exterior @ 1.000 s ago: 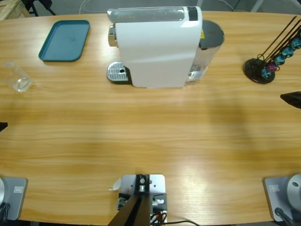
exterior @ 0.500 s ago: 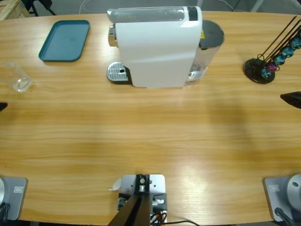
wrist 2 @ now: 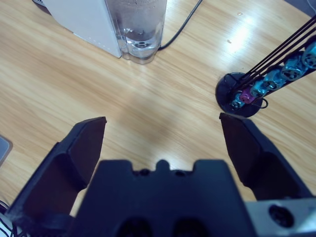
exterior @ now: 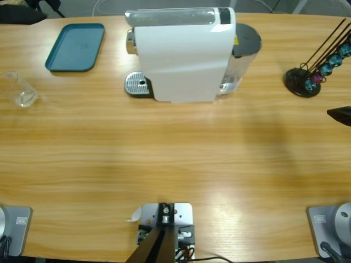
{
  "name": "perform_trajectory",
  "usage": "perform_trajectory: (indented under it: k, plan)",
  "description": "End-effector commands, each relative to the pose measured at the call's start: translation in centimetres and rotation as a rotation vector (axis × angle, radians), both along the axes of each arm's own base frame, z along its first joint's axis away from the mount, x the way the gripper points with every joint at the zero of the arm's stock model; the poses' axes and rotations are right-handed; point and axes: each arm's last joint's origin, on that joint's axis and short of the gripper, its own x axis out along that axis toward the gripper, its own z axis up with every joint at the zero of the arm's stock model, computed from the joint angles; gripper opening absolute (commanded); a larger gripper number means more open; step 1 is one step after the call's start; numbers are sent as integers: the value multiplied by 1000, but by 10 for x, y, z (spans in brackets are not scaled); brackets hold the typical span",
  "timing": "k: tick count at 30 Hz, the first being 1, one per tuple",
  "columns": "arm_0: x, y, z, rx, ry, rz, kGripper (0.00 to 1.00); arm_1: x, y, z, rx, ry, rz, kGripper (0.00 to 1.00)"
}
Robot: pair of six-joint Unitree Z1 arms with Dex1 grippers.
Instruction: Pour coffee
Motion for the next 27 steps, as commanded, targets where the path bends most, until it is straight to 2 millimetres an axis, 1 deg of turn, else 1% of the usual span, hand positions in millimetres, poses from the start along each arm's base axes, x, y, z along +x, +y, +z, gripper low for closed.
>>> perform_trajectory:
  k: [1, 3, 7, 8, 10, 12, 14, 15, 16, 17, 18, 23, 24, 26, 27]
  plan:
    - [65, -38, -52, -72, 163, -60, 974, -3, -2, -6, 0, 5, 7, 1000]
    - [74, -45, -62, -87, 197, -86, 933, -3, -2, -6, -1, 6, 7, 1000]
    - [87, -55, -77, -131, 272, -128, 929, 0, 0, -6, -6, 14, 5, 1000]
    - [90, -58, -80, -140, 279, -143, 913, 0, 0, -6, -8, 16, 5, 1000]
    - [94, -61, -83, -152, 281, -163, 848, 1, 1, -6, -10, 19, 5, 1000]
    - [97, -64, -83, -158, 276, -164, 823, 1, 1, -6, -9, 19, 4, 1000]
    - [99, -66, -84, -160, 280, -166, 684, 1, 1, -6, -9, 18, 4, 1000]
    - [98, -67, -85, -159, 283, -168, 591, 1, 1, -6, -9, 18, 4, 1000]
    - [98, -68, -86, -157, 286, -170, 555, 1, 1, -6, -9, 19, 4, 1000]
    - [97, -70, -87, -156, 289, -174, 498, 1, 1, -6, -9, 19, 4, 1000]
    - [97, -71, -88, -156, 294, -177, 475, 1, 1, -6, -9, 19, 4, 1000]
    - [98, -74, -94, -158, 319, -175, 465, 1, 0, -6, -8, 17, 4, 1000]
    - [98, -75, -93, -163, 313, -181, 383, 1, 1, -6, -9, 18, 4, 1000]
    - [97, -75, -90, -172, 300, -189, 269, 1, 1, -6, -9, 19, 4, 1000]
    - [96, -75, -89, -176, 290, -192, 121, 1, 1, -6, -9, 20, 4, 1000]
